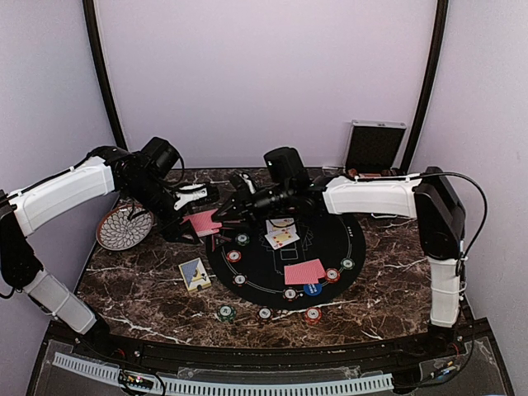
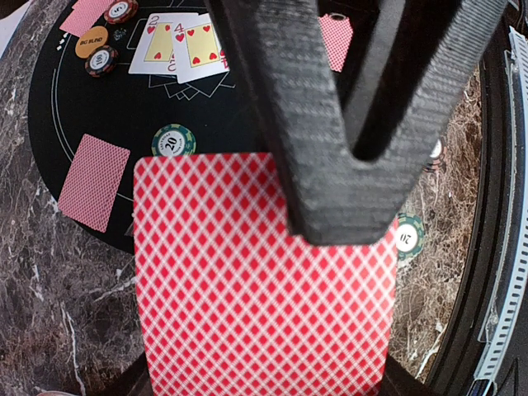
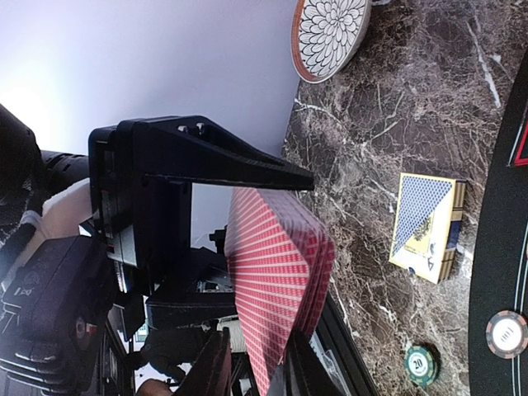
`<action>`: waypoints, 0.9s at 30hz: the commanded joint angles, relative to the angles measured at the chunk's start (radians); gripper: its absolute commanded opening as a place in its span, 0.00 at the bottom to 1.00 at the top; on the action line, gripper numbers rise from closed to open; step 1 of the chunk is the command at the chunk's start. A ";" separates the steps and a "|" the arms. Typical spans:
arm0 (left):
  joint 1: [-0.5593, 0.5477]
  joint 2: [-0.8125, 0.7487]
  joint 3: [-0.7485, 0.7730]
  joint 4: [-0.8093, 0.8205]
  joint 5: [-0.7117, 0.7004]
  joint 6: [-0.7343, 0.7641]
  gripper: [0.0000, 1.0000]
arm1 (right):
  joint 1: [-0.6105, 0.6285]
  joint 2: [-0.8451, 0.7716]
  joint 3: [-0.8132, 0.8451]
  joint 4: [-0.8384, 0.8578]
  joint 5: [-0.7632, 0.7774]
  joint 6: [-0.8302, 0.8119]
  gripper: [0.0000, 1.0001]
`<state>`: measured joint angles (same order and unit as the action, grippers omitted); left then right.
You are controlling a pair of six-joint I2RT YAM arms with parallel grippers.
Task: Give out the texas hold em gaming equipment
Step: Pick up the poker card from the face-down deck piles.
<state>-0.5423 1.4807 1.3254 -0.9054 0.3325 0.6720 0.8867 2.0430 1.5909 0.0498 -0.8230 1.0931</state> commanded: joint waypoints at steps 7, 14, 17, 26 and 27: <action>0.002 -0.028 -0.002 0.014 0.015 0.000 0.00 | 0.016 0.018 0.026 0.031 -0.029 0.010 0.13; 0.001 -0.035 -0.013 0.014 0.011 0.002 0.00 | -0.022 -0.037 -0.015 -0.039 -0.014 -0.045 0.01; 0.001 -0.039 -0.021 0.011 0.003 0.007 0.00 | -0.038 -0.061 -0.028 -0.090 -0.008 -0.076 0.00; 0.003 -0.047 -0.036 0.008 -0.004 0.010 0.00 | -0.103 -0.144 -0.069 -0.275 0.038 -0.204 0.00; 0.003 -0.047 -0.039 0.008 -0.006 0.011 0.00 | -0.114 -0.156 -0.073 -0.308 0.053 -0.225 0.00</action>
<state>-0.5423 1.4769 1.3033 -0.8909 0.3229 0.6727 0.8120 1.9564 1.5398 -0.1406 -0.8192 0.9649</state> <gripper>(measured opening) 0.677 0.006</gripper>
